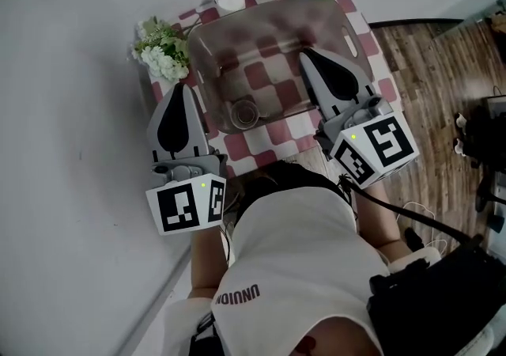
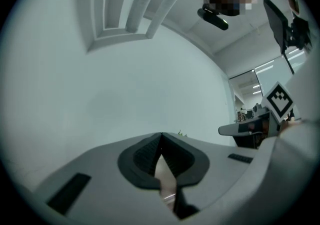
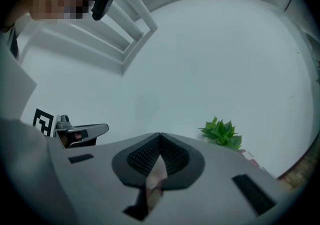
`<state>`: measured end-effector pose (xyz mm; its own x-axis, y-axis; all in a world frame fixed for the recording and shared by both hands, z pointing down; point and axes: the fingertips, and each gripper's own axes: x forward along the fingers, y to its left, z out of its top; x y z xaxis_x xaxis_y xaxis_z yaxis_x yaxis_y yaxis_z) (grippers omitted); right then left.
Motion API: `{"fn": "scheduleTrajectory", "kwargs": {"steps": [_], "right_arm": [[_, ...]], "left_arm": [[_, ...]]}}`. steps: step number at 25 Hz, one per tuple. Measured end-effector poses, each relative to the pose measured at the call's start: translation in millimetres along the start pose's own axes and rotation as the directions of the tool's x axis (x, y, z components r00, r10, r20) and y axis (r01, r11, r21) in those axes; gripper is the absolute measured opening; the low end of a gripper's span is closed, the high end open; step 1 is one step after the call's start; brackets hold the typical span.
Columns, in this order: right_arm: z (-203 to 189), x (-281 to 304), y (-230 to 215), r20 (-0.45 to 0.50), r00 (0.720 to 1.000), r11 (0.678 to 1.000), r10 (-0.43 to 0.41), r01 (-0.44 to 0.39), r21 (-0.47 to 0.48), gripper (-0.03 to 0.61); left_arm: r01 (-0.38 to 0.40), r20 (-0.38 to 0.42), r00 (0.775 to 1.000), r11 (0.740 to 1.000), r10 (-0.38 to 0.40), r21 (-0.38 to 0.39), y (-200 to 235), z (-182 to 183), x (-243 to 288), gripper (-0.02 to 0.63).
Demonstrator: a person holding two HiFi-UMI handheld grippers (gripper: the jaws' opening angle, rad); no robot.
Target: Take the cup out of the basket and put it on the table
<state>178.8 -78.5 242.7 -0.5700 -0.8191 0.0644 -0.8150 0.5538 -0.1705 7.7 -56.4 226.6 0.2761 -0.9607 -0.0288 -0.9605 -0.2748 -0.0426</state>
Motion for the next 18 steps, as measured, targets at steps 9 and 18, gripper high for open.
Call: {"fn": "scheduleTrajectory", "kwargs": {"steps": [9, 18], "right_arm": [[4.9, 17.9, -16.3, -0.003, 1.0, 1.0, -0.006, 0.006, 0.031, 0.017], [5.0, 42.1, -20.2, -0.023, 0.999, 0.999, -0.031, 0.031, 0.032, 0.017]], "left_arm": [[0.096, -0.002, 0.995, 0.995, -0.096, -0.037, 0.9, 14.6, 32.7, 0.012], [0.226, -0.014, 0.974, 0.974, -0.227, -0.032, 1.8, 16.4, 65.3, 0.012]]}}
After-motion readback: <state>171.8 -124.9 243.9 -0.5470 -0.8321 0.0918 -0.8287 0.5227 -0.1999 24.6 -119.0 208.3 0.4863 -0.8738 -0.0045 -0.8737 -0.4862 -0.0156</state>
